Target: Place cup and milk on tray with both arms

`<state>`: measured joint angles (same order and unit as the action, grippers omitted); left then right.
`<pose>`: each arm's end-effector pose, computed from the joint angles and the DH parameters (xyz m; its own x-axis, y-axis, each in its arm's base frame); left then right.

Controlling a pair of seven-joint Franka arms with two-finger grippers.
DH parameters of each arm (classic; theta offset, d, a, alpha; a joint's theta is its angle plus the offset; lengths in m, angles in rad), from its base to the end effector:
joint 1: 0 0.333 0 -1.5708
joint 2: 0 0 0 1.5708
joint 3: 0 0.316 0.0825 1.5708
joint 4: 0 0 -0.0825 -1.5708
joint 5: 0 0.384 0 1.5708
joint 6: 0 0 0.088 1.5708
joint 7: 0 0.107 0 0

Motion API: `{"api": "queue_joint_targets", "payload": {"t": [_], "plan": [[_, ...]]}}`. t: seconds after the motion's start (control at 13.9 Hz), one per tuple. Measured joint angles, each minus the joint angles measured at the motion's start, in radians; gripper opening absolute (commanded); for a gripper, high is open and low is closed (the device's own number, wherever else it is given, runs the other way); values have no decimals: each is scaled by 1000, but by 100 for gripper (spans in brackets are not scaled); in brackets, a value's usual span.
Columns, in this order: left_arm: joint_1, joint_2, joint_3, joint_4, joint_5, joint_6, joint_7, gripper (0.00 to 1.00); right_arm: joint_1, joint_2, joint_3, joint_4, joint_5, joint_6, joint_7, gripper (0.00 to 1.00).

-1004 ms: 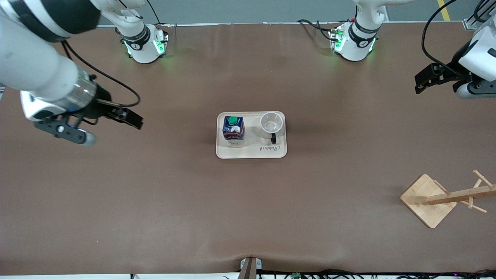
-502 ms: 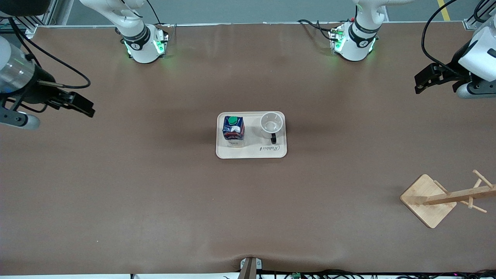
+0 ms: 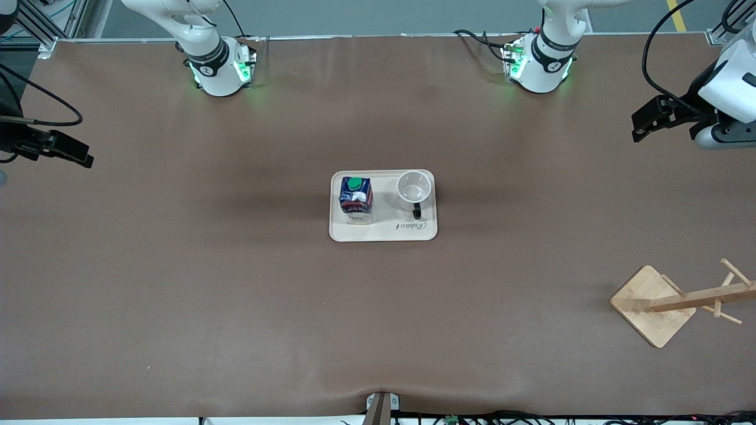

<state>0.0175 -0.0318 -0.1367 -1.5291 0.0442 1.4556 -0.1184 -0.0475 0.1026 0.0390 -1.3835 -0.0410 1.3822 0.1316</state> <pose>0.5295 -0.0596 0.6513 0.9993 0.0045 -0.0358 0.0026 -0.9986 -0.0530 0.5664 -0.0111 0.6382 0.9843 -0.1469 -0.0978 -0.1426 -0.9885 0.0501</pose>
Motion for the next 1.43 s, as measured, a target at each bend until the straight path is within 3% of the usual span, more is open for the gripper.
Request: {"api": "queue_joint_targets", "payload": {"t": [0.29,0.65,1.43], "plan": [[0,-2,0,-1,0,0,0,100,-2,-58,-4,-42,0,-4,-5,100],[-1,-2,-1,-1,0,0,2,100,-16,-134,-39,-167,0,58,-11,100],[-1,-2,0,11,-22,1,2,100,-17,-154,-45,-179,0,77,-54,100]]}}
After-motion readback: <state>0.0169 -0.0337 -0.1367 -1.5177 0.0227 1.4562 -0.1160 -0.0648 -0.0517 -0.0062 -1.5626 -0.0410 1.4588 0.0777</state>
